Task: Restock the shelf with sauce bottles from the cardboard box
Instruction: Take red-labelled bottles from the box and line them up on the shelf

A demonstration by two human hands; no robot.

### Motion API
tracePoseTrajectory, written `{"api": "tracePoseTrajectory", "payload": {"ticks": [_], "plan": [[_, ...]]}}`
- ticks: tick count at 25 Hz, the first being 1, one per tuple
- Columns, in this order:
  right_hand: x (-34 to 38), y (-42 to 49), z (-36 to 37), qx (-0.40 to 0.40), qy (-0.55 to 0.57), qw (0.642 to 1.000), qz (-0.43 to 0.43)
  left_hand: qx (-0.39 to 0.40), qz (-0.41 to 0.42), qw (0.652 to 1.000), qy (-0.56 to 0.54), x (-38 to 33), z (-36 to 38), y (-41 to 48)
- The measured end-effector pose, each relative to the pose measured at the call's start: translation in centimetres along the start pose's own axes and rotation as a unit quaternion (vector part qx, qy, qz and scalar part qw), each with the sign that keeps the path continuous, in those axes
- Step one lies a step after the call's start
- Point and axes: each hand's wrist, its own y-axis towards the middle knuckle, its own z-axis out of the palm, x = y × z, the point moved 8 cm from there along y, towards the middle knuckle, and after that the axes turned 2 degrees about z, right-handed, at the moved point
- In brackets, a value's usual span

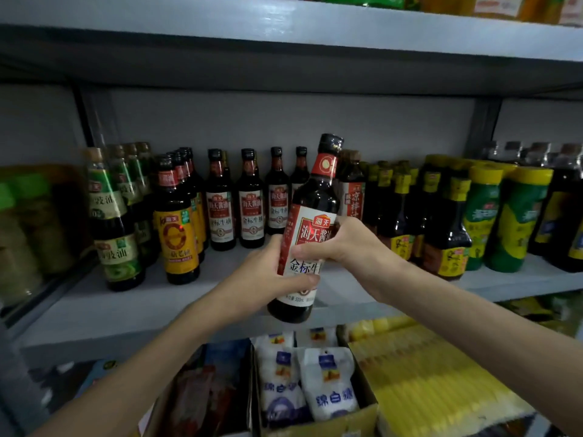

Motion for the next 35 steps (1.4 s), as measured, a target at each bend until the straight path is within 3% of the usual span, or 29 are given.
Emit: {"api": "tracePoseTrajectory", "payload": {"ticks": [4,9,15,22,29,35], "plan": [[-1.2,5.0,-0.8,-0.038,-0.017,0.999,-0.016,0.018,-0.033,0.989,0.145,3.0,-2.2,3.1],[-4.3,12.9,-2.0,-0.073,0.009,0.997,-0.020,0.120,-0.155,0.921,0.336,9.3,-2.8,6.6],[-7.5,19.7,-1.3,-0.063,-0.008,0.998,-0.017,0.201,-0.214,0.878,0.377,13.4,-2.6,8.3],[-9.4,23.1,-2.2,-0.092,-0.034,0.995,-0.018,0.213,-0.223,0.881,0.358,14.7,-2.5,8.9],[-10.0,23.3,-2.0,-0.057,-0.037,0.997,-0.028,0.224,-0.210,0.876,0.371,14.2,-2.4,9.3],[-10.6,22.2,-1.3,-0.035,-0.135,0.990,-0.003,0.227,-0.205,0.871,0.384,13.8,-2.2,9.4]]}}
